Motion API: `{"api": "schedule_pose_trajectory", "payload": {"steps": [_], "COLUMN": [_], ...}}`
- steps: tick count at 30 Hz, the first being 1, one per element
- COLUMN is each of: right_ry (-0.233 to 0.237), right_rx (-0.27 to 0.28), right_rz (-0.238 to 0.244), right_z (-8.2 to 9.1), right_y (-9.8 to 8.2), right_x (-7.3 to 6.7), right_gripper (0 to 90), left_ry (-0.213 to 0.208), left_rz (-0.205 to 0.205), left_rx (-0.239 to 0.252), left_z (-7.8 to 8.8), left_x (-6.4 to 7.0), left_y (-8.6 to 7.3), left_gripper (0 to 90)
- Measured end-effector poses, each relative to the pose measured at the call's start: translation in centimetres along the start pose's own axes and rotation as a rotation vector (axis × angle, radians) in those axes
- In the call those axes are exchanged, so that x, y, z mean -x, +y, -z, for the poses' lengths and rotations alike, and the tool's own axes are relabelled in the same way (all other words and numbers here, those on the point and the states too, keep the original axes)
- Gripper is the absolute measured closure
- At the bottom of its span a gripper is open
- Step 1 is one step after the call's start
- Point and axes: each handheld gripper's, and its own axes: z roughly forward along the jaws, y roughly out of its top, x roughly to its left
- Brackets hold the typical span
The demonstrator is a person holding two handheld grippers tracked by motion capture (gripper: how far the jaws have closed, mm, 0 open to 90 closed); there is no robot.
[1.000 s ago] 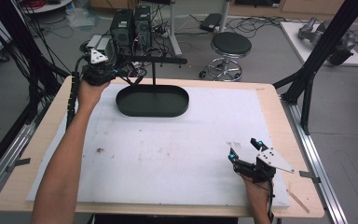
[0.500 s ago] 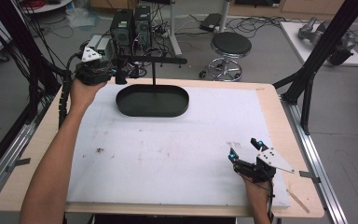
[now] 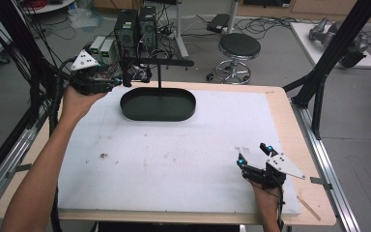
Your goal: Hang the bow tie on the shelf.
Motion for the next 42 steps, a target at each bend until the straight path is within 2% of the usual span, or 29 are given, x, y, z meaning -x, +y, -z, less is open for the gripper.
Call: {"api": "schedule_pose_trajectory", "payload": {"steps": [10,18,21,28,37,38,39,42], "right_ry": [-0.003,-0.006,-0.005,-0.006,-0.004,-0.003,-0.003,-0.003], "right_rx": [-0.002,-0.001,-0.001,-0.001,-0.001,0.0,0.0,0.0], "right_rz": [0.003,0.002,0.006,0.007,0.008,0.009,0.009,0.01], "right_z": [0.0,0.0,0.0,0.0,0.0,0.0,0.0,-0.1], "right_y": [0.0,0.0,0.0,0.0,0.0,0.0,0.0,0.0], "right_x": [0.0,0.0,0.0,0.0,0.0,0.0,0.0,0.0], "right_gripper": [11.5,11.5,11.5,11.5,11.5,11.5,11.5,11.5], "left_ry": [-0.043,-0.058,-0.06,-0.059,-0.054,-0.043,-0.043,-0.039], "left_rz": [-0.02,0.008,0.009,0.021,0.094,0.103,0.103,0.129], "left_rx": [0.084,0.138,0.139,0.133,0.116,0.111,0.111,0.109], "left_z": [3.1,5.8,6.3,7.7,8.8,9.2,9.2,9.7], "left_x": [2.6,4.7,5.1,6.9,8.3,8.6,8.6,8.9], "left_y": [-1.0,-3.0,-3.6,-6.3,-10.3,-11.1,-11.1,-12.5], "left_gripper": [28.4,23.7,22.9,22.0,22.0,22.0,22.0,22.0]}}
